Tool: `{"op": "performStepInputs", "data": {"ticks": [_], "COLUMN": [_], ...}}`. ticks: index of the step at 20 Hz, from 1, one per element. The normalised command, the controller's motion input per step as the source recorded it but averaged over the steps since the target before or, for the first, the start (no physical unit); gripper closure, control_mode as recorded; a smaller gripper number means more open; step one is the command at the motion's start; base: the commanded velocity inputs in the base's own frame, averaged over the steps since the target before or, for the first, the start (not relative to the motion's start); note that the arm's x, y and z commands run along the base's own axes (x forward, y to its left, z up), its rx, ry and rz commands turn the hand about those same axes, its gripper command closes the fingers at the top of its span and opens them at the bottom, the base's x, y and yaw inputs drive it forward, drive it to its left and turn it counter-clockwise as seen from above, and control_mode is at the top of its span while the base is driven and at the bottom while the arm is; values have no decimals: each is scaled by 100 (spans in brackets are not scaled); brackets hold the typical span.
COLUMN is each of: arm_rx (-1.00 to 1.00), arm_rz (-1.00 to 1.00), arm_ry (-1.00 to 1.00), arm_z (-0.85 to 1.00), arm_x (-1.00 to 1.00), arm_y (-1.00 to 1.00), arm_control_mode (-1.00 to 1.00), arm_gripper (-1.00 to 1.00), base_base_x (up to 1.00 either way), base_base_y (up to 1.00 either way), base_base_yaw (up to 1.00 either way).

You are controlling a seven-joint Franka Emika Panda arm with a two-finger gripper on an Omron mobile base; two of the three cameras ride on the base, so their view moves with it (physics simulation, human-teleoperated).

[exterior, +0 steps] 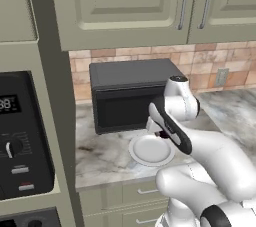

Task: Pick eggplant from the fridge and place it on the plate on the counter.

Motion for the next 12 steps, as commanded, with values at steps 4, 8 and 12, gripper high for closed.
{"op": "performStepInputs", "data": {"ticks": [4,8,12], "arm_rx": [0,0,0], "arm_rz": [1,1,0], "arm_ry": [0,0,0], "arm_z": [-46,-46,-40], "arm_x": [28,14,0], "arm_y": [0,0,0], "arm_control_mode": [-100,-100,-100], "arm_gripper": [100,100,100], "base_base_x": [0,0,0], "base_base_y": [0,0,0], "base_base_yaw": [0,0,0]}}
